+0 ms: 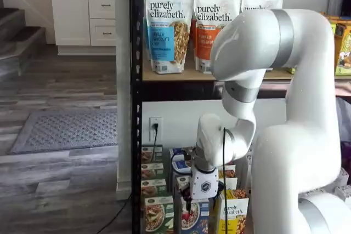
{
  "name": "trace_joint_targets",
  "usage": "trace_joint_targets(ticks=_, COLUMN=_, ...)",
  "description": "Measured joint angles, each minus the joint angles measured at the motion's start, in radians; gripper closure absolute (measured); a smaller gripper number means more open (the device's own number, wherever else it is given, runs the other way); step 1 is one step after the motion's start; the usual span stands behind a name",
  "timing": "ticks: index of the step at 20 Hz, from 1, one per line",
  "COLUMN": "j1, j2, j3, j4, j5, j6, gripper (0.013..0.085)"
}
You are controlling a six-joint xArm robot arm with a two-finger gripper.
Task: Pick up the blue and white box that is on the bottom shelf, the second box from the left
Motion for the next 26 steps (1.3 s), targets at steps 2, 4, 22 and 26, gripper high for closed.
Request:
trace_joint_targets(ticks=2, j1=-0.001, j2=0.020, j3=-0.016, j4=-0.014, j5=-0.010, j6=0.012, gripper=0.0130)
trace_joint_targets(ticks=4, j1=-0.003, j2=0.037, j3=-0.032, j4=-0.034, j5=-0.015, j6=0.030, gripper=0.0130)
trace_joint_targets(ticks=22, j1=-0.032, j2=0.126, j3=-0.130, j4=-0.083, j5=-0.040, j6=0.050, gripper=0.0130)
trace_joint_targets(ticks=26, j1=-0.038, j2=0.138, j3=-0.148, j4=-0.109, j5=-0.044, j6=0.069, gripper=0.0130)
